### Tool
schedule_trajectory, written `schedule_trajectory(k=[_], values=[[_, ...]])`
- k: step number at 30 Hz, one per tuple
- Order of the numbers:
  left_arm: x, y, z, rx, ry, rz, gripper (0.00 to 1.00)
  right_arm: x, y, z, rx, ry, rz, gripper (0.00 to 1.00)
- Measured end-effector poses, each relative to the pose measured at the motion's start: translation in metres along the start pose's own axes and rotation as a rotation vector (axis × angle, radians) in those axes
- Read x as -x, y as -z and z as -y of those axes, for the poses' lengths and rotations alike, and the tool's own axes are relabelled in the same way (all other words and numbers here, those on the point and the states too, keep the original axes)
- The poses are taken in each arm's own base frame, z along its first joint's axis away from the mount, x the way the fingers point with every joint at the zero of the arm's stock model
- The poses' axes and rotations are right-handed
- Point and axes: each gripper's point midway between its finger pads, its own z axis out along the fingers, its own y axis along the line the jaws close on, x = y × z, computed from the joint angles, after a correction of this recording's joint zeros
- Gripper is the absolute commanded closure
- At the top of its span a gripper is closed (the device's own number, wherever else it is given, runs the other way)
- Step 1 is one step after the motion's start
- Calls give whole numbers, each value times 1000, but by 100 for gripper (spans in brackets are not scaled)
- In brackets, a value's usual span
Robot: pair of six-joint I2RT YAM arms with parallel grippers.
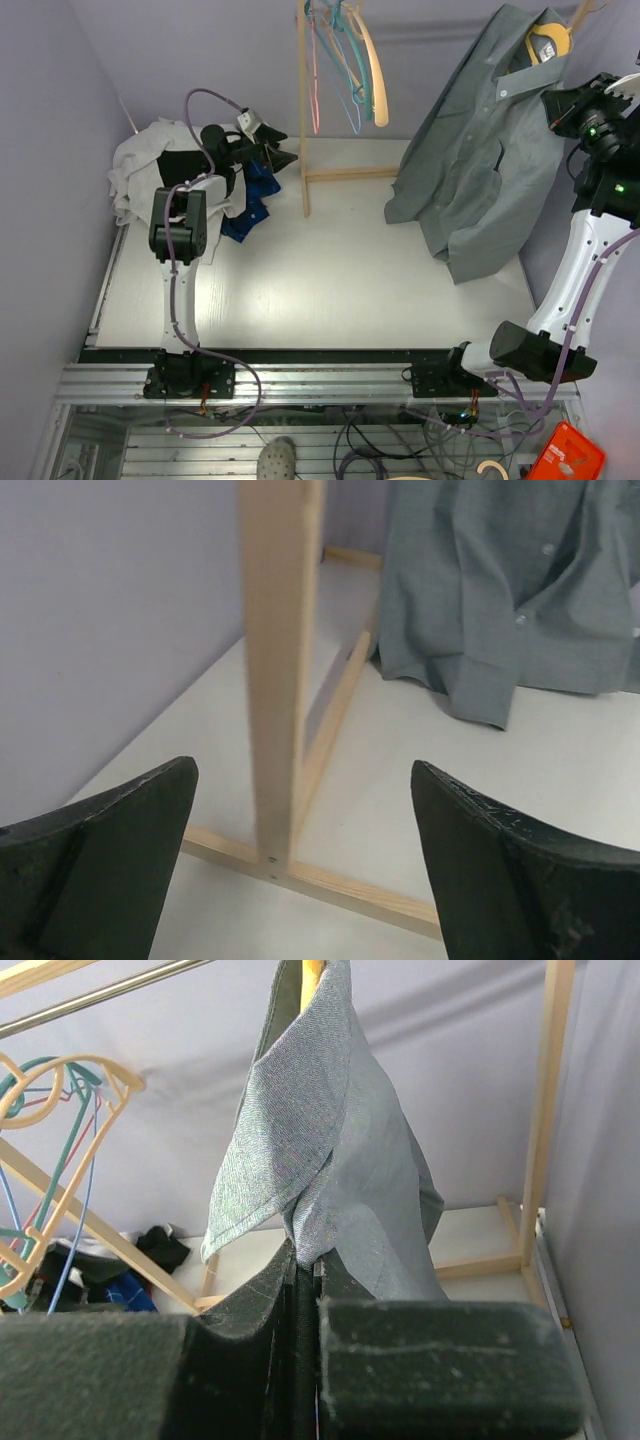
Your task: Place the shirt on the hanger
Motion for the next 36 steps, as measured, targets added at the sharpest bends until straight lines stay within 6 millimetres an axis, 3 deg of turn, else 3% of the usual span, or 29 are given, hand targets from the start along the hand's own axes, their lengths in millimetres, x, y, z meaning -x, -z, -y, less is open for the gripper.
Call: schedule_trajectory(k=[3,7,11,14,17,18,21,22,36], values=[[-16,-8,-19,-7,-17,13,1,0,0,-3,16,-1,0,100],[-37,-19,-30,-27,-59,-23,0,1,0,-8,43,-6,0,100],[-47,-40,-25,-74,-109,-58,1,2,0,-12,65,-9,0,100],[-50,-56,-12,-120,-121,-60,9,1,0,-13,69,-9,0,100],[-57,-69,-2,-154,-125,-61,31,1,0,-13,69,-9,0,100],[-60,-72,0,-159,-122,-64,41,1,0,-13,69,-9,0,100],[-72,-78,3,-172,-113,-71,87,1,0,-13,73,-8,0,100],[-74,-78,3,-171,-104,-72,92,1,0,-13,73,-8,-1,100],[-77,-63,19,-191,-74,-83,93,2,6,-14,61,14,-7,100]])
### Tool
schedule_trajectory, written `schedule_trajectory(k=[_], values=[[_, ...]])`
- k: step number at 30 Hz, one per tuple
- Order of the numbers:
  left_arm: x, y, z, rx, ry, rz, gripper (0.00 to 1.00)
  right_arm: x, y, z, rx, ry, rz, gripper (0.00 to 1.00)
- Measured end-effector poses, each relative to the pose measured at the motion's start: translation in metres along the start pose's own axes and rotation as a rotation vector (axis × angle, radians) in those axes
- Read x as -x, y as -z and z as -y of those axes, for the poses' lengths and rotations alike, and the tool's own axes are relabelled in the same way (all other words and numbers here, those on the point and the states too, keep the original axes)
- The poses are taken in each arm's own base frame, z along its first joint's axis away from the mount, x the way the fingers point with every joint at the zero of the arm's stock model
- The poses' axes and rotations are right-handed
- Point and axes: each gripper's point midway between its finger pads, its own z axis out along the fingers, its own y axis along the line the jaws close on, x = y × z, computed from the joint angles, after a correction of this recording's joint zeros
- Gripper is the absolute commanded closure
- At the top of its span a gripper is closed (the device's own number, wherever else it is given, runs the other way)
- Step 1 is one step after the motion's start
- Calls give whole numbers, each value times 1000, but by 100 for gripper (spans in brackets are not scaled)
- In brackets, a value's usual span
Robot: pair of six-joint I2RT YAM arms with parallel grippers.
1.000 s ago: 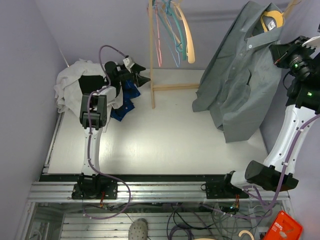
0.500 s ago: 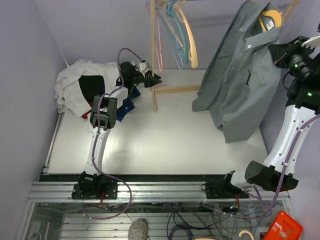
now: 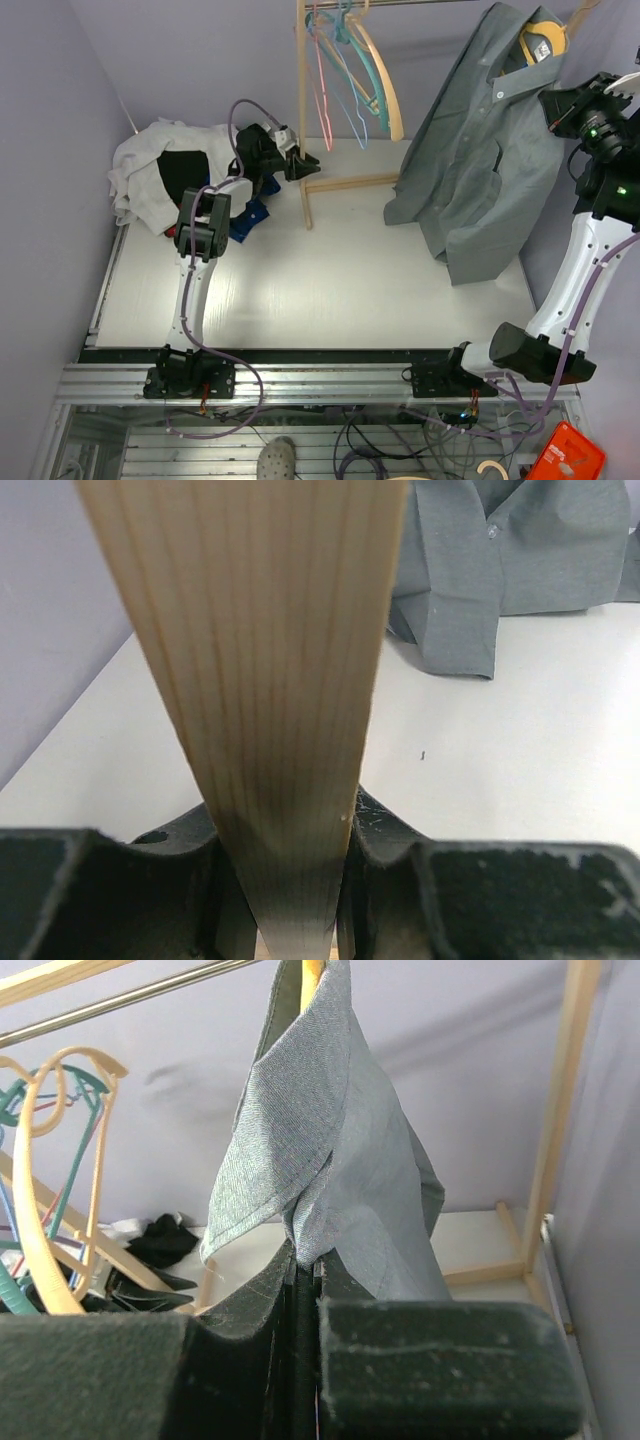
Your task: Place the shirt on the hanger
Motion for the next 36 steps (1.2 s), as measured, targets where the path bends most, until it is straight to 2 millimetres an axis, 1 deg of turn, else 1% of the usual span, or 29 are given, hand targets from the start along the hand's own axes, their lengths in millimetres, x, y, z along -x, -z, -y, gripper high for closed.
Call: schedule_trajectory(k=[4,6,10,11,13,15,17,20,23,27,31,36], values=[[1,12,7,-8,10,18,93,5,6,-5,-32,35,-2,100],[2,19,11,-17,21,30,93,0,9,-12,-34,38,-14,100],[8,35,21,-57,53,66,93,-24,14,-31,-9,19,-63,100],[11,39,26,-84,65,81,93,-33,15,-35,-2,12,-87,100],[14,45,34,-119,81,90,93,-47,15,-37,-10,2,-125,100],[11,53,44,-142,96,86,93,-60,14,-33,-32,-3,-163,100],[8,59,56,-165,104,76,93,-70,14,-26,-70,-5,-197,100],[10,63,72,-193,124,58,93,-78,14,-15,-117,-1,-227,100],[16,66,88,-223,164,36,93,-78,13,-9,-149,11,-243,100],[20,70,100,-247,204,16,93,-65,11,-8,-160,32,-228,100],[19,71,103,-258,207,8,93,-57,14,-11,-156,45,-208,100],[18,72,103,-257,208,8,93,-54,22,-15,-155,55,-199,100]])
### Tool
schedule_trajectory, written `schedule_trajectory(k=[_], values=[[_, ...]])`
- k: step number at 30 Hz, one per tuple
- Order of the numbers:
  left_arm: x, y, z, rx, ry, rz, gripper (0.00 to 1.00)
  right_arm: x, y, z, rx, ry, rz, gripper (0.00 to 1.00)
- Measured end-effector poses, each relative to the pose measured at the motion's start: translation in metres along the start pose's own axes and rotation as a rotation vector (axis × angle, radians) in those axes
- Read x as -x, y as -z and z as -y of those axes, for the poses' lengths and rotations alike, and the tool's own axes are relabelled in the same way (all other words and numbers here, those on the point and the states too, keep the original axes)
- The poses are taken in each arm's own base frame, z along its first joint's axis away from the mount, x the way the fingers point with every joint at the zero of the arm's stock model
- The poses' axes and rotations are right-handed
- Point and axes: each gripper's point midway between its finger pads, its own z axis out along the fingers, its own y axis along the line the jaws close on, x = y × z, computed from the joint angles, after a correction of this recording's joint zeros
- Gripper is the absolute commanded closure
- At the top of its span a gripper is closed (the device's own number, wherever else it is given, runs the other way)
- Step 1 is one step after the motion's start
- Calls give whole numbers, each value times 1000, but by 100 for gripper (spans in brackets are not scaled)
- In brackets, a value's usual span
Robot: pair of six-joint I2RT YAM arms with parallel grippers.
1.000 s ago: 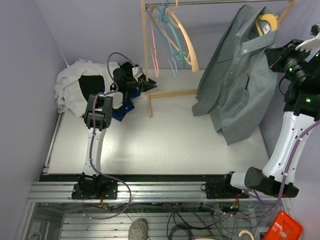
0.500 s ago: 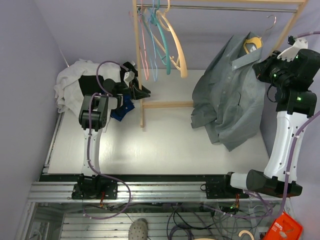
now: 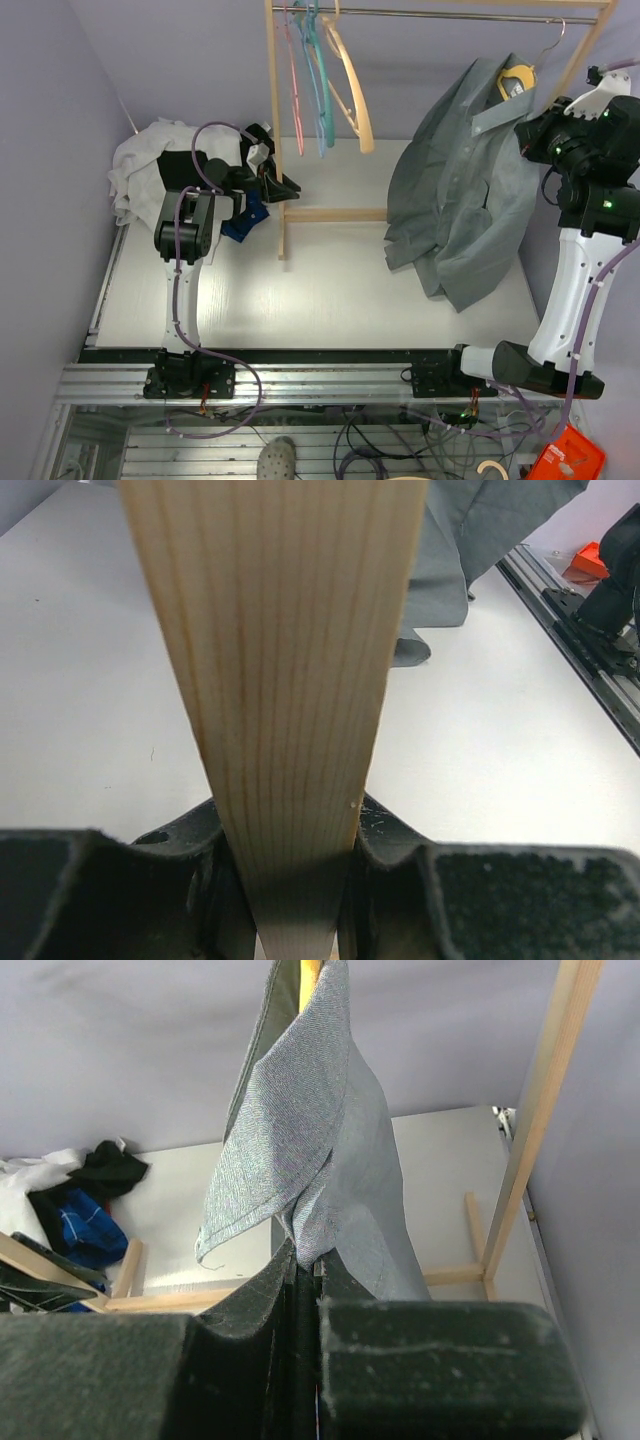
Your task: Place the shirt on the hanger
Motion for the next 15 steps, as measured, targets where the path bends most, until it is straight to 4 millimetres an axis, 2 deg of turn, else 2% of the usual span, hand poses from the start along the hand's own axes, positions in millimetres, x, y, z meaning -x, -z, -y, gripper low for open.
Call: schedule_trajectory(k=[7,15], values=[[-5,2,4,10,-25,3,93,0,10,4,-34,11,5,100],[-8,5,11,20,-47,5,93,-6,-10,10,-40,-20,-31,100]])
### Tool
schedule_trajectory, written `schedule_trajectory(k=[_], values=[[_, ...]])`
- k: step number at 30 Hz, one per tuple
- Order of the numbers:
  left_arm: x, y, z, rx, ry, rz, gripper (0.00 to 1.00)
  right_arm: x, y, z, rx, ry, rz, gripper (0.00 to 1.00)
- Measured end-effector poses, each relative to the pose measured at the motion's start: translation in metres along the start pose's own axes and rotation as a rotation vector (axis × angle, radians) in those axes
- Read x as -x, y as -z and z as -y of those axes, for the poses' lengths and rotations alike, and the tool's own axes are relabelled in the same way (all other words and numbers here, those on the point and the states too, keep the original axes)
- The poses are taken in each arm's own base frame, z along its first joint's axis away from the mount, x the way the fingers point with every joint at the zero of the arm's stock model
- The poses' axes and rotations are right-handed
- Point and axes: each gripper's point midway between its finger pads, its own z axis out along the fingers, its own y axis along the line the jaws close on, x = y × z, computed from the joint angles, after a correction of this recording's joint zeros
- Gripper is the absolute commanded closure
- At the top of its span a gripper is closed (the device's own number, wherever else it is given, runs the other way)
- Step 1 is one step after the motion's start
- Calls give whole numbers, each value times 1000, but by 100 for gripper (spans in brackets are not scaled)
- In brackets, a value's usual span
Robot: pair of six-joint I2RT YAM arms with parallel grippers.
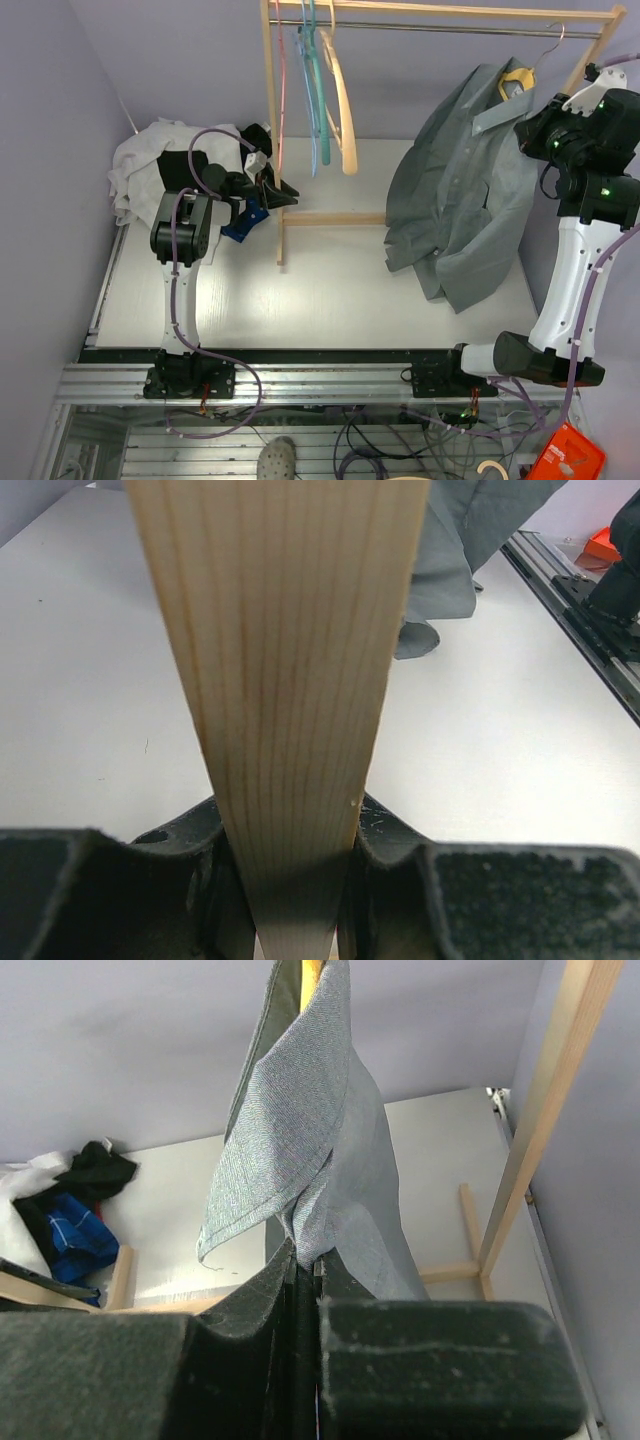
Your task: Place the shirt on the hanger
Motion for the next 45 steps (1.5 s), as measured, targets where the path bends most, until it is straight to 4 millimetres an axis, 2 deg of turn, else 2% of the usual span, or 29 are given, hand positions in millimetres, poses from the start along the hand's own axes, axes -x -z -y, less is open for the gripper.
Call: schedule_trajectory(k=[5,10,16,26,32,36,45], values=[[-1,0,1,0,-6,0,93,8,0,-3,11,-9,20,100],[-1,0,1,1,-7,0,93,11,9,-7,21,-13,30,100],[-1,0,1,0,-8,0,93,10,12,-4,2,-3,26,100],[0,0,3,0,-5,-1,93,20,19,-3,-24,6,27,100],[0,0,3,0,-5,-1,93,18,17,-4,-15,-6,25,100],[0,0,3,-1,-3,-1,93,9,17,-7,9,-29,35,100],[-1,0,4,-6,-5,-4,93,3,45,-22,61,-40,70,100]])
